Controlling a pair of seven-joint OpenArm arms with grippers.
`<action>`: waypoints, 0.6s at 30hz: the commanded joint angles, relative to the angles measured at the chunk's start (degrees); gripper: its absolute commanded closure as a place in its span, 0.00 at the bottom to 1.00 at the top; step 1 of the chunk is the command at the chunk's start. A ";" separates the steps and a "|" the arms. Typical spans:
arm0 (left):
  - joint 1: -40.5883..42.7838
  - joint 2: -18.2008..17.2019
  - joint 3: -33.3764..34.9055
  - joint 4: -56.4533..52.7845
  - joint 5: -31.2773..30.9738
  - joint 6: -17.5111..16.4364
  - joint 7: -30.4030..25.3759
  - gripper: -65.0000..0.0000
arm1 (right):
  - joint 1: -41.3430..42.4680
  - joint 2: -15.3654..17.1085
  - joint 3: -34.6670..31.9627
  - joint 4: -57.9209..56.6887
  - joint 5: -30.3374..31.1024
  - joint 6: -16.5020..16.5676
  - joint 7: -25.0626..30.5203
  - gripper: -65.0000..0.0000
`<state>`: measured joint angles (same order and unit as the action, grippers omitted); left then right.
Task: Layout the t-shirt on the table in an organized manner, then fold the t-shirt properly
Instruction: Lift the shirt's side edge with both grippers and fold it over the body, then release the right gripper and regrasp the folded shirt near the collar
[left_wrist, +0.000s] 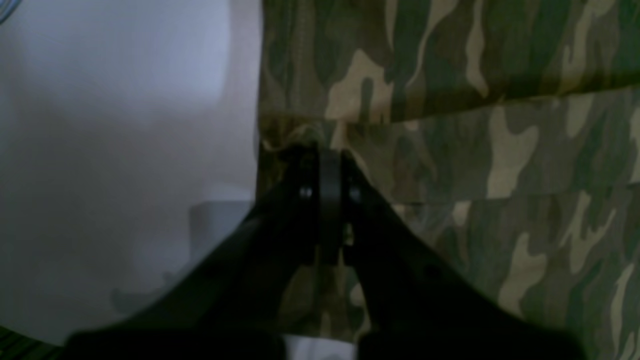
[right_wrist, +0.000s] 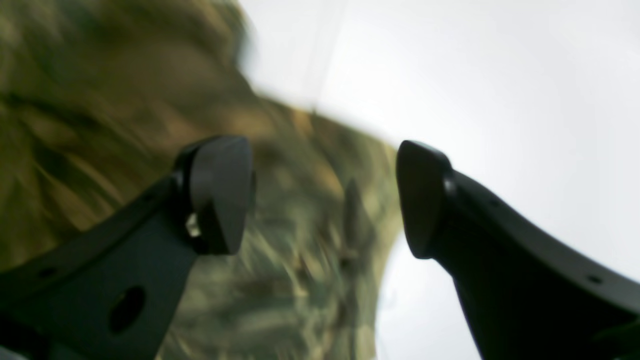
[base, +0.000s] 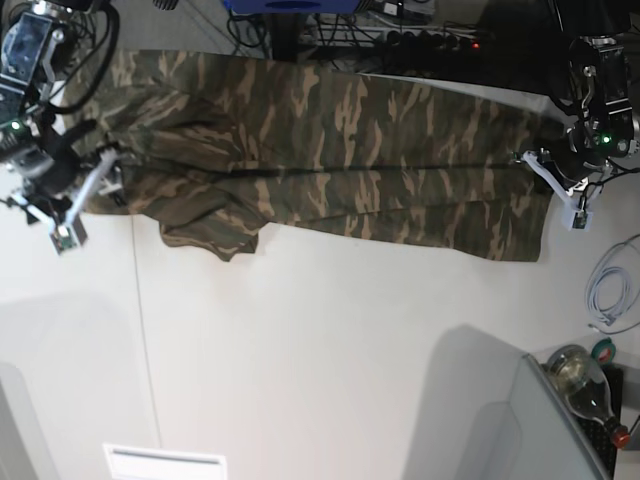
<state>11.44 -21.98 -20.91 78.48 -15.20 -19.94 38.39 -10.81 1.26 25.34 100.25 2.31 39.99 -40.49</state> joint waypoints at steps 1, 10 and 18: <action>-0.41 -1.01 -0.41 0.78 -0.14 0.03 -0.81 1.00 | 3.29 0.72 -1.04 0.19 0.46 0.01 1.24 0.33; 0.47 -0.92 -0.76 0.78 -0.14 0.03 -0.63 1.00 | 17.89 0.81 -4.02 -24.16 0.29 0.01 1.24 0.33; 1.17 -1.10 -1.03 0.78 -0.14 0.03 -0.90 1.00 | 18.32 0.46 -4.20 -26.62 0.29 0.01 1.15 0.33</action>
<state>12.86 -21.96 -21.45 78.48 -15.03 -19.92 38.39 6.48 1.54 21.34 73.03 1.76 39.86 -40.12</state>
